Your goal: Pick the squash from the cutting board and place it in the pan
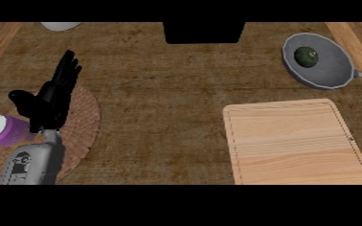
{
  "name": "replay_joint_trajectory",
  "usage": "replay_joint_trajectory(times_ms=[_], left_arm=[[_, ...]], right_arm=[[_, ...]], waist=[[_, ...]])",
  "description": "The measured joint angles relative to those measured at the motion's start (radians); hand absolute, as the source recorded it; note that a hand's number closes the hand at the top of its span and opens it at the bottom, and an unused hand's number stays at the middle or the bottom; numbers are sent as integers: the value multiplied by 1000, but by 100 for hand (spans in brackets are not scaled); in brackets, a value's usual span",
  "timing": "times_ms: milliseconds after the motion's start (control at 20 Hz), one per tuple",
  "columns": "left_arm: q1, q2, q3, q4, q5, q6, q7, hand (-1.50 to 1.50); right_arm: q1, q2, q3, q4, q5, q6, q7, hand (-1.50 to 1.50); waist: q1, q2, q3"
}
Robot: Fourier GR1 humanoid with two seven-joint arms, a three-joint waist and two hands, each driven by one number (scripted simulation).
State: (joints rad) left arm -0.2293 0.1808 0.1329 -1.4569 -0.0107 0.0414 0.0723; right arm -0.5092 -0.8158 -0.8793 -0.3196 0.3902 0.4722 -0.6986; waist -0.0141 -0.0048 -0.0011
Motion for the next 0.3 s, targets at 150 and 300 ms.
replay_joint_trajectory(times_ms=[150,300], left_arm=[[7,-6,-5,-8,-8,8,3,0],[23,-8,-7,-25,-5,4,7,0]], right_arm=[[59,3,8,-67,-37,35,32,-150],[122,27,26,-156,-70,48,62,-150]], waist=[[-5,-2,-1],[-3,-2,-1]])
